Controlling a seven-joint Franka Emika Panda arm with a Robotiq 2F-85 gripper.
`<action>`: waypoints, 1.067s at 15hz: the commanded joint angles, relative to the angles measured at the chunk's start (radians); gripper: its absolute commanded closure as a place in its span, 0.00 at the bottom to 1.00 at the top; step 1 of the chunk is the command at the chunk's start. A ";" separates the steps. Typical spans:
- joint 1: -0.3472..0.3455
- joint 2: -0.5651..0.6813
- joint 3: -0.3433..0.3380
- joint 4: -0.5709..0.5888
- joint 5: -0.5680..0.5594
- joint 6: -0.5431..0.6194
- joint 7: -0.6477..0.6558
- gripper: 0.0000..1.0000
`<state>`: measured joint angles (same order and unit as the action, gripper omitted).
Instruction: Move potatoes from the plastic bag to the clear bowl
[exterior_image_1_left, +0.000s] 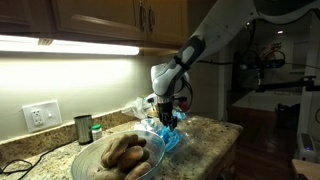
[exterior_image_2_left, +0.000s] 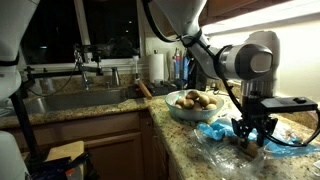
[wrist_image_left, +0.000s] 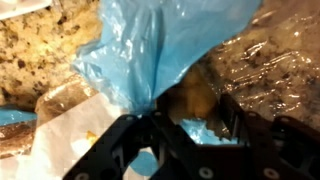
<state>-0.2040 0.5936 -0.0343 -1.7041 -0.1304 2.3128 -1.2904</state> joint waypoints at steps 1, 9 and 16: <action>-0.007 -0.061 0.004 -0.041 0.002 -0.009 0.019 0.70; 0.023 -0.162 -0.002 -0.129 -0.018 0.023 0.064 0.70; 0.037 -0.269 -0.011 -0.237 -0.036 0.058 0.114 0.70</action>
<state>-0.1809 0.4344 -0.0322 -1.8219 -0.1373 2.3228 -1.2291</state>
